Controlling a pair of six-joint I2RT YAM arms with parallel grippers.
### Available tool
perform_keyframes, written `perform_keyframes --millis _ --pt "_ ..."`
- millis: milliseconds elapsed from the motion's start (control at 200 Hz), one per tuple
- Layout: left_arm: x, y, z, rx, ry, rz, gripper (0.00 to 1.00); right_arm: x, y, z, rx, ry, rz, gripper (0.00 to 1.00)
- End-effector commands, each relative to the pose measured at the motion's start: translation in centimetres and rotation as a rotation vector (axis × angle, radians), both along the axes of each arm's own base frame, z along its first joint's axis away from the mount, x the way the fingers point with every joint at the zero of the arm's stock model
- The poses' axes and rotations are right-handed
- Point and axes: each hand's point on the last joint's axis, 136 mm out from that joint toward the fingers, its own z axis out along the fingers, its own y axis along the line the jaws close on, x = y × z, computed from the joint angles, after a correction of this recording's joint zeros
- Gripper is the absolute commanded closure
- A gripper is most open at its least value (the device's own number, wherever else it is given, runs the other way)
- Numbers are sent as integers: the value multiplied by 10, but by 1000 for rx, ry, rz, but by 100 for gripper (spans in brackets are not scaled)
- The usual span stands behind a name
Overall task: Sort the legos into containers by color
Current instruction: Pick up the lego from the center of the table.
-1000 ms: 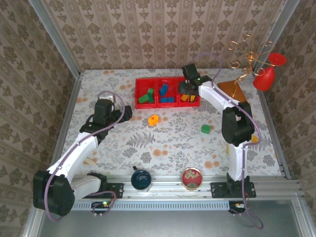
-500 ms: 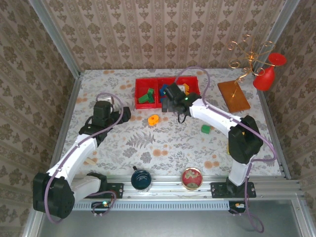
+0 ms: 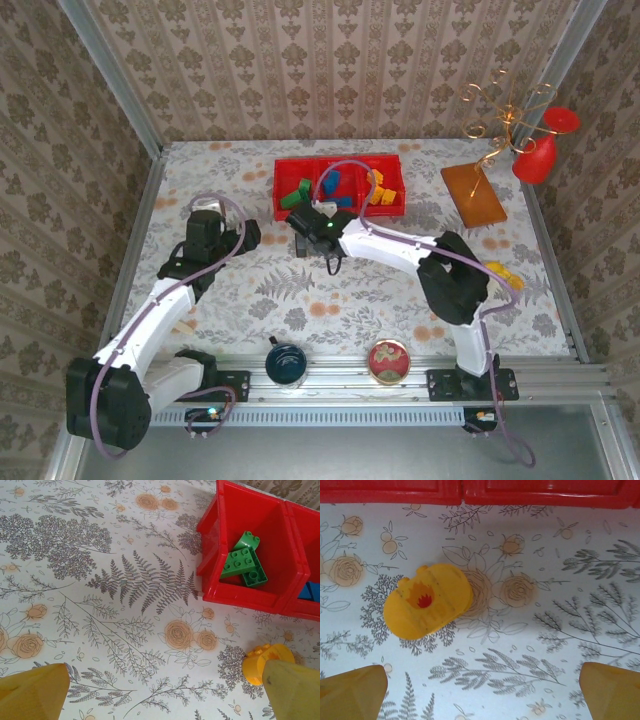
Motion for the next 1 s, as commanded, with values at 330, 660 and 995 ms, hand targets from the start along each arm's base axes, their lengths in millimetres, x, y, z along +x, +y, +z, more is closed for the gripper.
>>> perform_keyframes --millis 330,660,995 --pt "0 4 0 -22 -11 21 0 42 25 -26 -61 -16 -10 0" --pt "0 5 -2 -21 -5 21 0 57 19 -46 -120 -1 -32 0" --pt "2 2 -4 -32 1 14 0 51 2 -54 -136 32 -49 0"
